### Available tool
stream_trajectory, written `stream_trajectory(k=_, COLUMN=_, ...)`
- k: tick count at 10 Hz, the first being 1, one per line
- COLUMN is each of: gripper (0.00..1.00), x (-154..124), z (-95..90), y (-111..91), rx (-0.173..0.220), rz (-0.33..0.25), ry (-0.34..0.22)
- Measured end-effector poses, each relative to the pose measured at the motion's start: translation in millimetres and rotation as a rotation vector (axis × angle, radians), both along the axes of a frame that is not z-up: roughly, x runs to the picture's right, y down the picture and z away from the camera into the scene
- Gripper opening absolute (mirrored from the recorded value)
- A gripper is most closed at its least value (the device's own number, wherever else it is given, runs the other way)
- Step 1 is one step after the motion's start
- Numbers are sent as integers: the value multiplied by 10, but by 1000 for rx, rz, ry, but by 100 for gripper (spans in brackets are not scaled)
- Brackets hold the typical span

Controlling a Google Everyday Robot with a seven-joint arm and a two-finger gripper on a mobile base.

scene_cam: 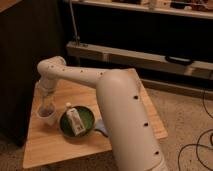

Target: Pick up the ceramic cup

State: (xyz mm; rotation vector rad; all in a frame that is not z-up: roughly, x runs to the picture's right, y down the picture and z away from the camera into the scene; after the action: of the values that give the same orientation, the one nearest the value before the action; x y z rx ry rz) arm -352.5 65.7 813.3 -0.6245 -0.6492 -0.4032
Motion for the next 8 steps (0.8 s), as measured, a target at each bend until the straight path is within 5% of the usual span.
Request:
stream_trajectory(k=3, gripper=54, x=35, z=153, y=127, rx=-20, rz=-36, ry=34)
stream_trajectory(k=5, gripper=37, x=98, z=305, y=117, rx=-50, rz=-34, ry=58)
stream_trajectory(k=8, gripper=5, x=105, z=233, y=76, rx=-64, rz=-37, ry=45)
